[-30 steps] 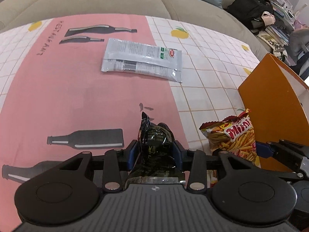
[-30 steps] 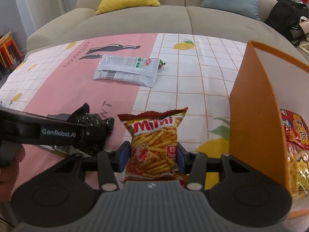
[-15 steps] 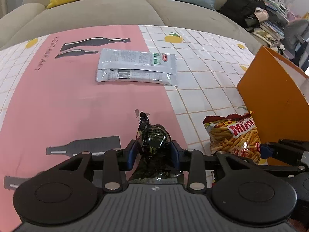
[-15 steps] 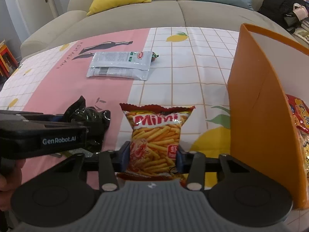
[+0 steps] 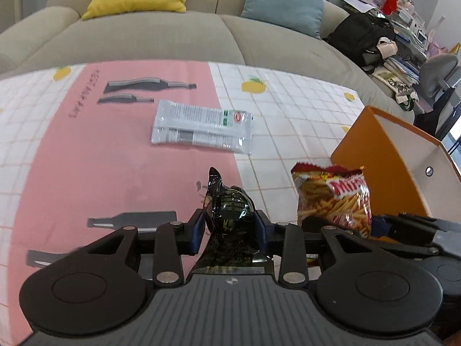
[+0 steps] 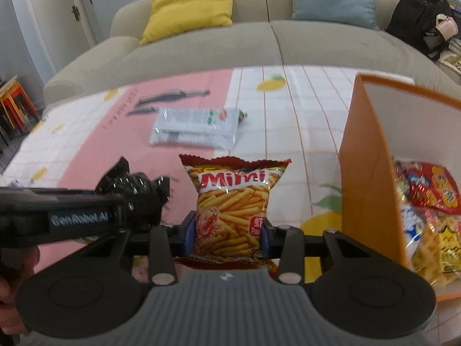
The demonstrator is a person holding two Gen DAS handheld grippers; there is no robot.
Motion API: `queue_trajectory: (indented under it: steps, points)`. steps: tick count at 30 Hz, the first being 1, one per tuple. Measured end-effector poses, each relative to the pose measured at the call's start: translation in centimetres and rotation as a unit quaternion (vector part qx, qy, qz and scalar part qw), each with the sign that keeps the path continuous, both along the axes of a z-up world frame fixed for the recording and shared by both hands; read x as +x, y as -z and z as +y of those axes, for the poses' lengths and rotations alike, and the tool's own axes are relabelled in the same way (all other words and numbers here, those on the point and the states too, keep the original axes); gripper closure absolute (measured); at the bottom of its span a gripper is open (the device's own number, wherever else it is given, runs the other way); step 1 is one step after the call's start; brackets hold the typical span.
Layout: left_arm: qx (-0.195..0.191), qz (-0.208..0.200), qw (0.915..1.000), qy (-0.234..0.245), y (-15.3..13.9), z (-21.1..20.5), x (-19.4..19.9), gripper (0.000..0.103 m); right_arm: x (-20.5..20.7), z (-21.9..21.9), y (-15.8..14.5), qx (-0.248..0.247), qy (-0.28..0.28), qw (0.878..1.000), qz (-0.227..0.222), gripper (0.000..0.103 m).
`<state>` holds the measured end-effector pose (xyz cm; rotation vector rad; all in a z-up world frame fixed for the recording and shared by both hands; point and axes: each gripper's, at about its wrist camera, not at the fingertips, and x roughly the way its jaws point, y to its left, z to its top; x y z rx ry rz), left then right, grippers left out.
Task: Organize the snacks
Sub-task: 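Lift both packets and carry them over the orange box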
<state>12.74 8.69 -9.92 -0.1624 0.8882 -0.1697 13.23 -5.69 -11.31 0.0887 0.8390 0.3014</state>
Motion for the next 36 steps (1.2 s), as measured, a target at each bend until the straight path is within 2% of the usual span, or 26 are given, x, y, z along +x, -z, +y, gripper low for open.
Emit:
queue_trajectory:
  steps: [5, 10, 15, 19, 24, 30, 36]
  points:
    - [-0.011, -0.013, 0.9999, 0.002, -3.0, -0.5, -0.9, 0.063, -1.6, -0.9, -2.9, 0.018, 0.010, 1.000, -0.020, 0.063]
    - [-0.017, -0.036, 0.9989, 0.026, -6.1, -2.5, -1.8, 0.063, -3.5, -2.8, -5.9, 0.020, 0.024, 0.998, -0.052, 0.063]
    - [-0.028, -0.062, 0.9951, 0.072, -9.0, -6.2, -2.1, 0.063, -5.0, -6.7, -8.4, 0.015, 0.040, 0.996, -0.074, 0.063]
    - [-0.033, -0.064, 0.9910, 0.113, -10.3, -9.9, -1.4, 0.063, -5.5, -10.9, -9.7, -0.005, 0.051, 0.996, -0.074, 0.063]
    - [-0.052, -0.045, 0.9846, 0.161, -10.7, -14.9, 0.7, 0.063, -4.6, -16.8, -10.0, -0.045, 0.070, 0.996, -0.039, 0.063]
    - [-0.042, -0.019, 0.9731, 0.225, -9.3, -21.9, 2.8, 0.062, -2.1, -23.9, -9.1, -0.068, 0.095, 0.993, 0.006, 0.063]
    - [-0.015, 0.011, 0.9689, 0.247, -6.7, -27.0, 5.9, 0.063, 1.2, -27.3, -6.8, -0.111, 0.077, 0.990, 0.047, 0.063]
